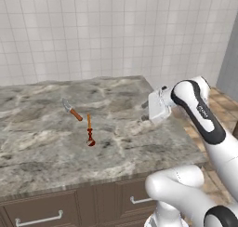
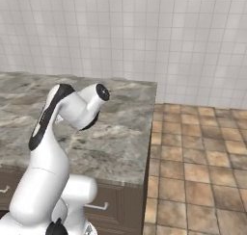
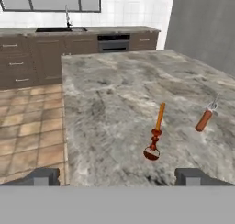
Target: Pick the candle and candle from the dining table and place them in the open cabinet. Close the cabinet after placing the objects.
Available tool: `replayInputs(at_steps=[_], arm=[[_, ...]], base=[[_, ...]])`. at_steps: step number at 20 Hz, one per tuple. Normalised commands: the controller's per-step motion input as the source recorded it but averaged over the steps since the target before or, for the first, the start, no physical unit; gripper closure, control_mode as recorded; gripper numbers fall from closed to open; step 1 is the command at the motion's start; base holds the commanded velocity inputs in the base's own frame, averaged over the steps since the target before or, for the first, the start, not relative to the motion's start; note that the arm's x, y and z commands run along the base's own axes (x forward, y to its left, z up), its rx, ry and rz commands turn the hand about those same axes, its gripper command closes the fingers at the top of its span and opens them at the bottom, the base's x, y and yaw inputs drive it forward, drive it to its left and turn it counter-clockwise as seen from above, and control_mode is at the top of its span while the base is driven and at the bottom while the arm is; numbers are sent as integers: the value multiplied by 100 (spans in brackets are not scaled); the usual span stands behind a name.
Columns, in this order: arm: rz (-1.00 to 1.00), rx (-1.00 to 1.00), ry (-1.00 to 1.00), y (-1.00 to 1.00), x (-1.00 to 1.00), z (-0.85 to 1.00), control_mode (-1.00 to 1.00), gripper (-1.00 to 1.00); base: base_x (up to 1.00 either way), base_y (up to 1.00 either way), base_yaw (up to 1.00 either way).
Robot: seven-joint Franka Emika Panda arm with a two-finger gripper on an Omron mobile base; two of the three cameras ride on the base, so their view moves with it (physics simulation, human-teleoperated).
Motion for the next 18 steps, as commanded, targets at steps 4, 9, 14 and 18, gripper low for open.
replayInputs(at_steps=[4, 9, 14, 18], arm=[[5, 44, 8, 20, -12, -46, -100, -100], [3, 38, 8, 16, -7, -31, -100, -100], [0, 10, 1, 3, -1, -2, -100, -100], [0, 0, 0, 2, 0, 0, -100, -100]], base=[[0, 0, 0], [0, 0, 0], [0, 0, 0], [0, 0, 0]])
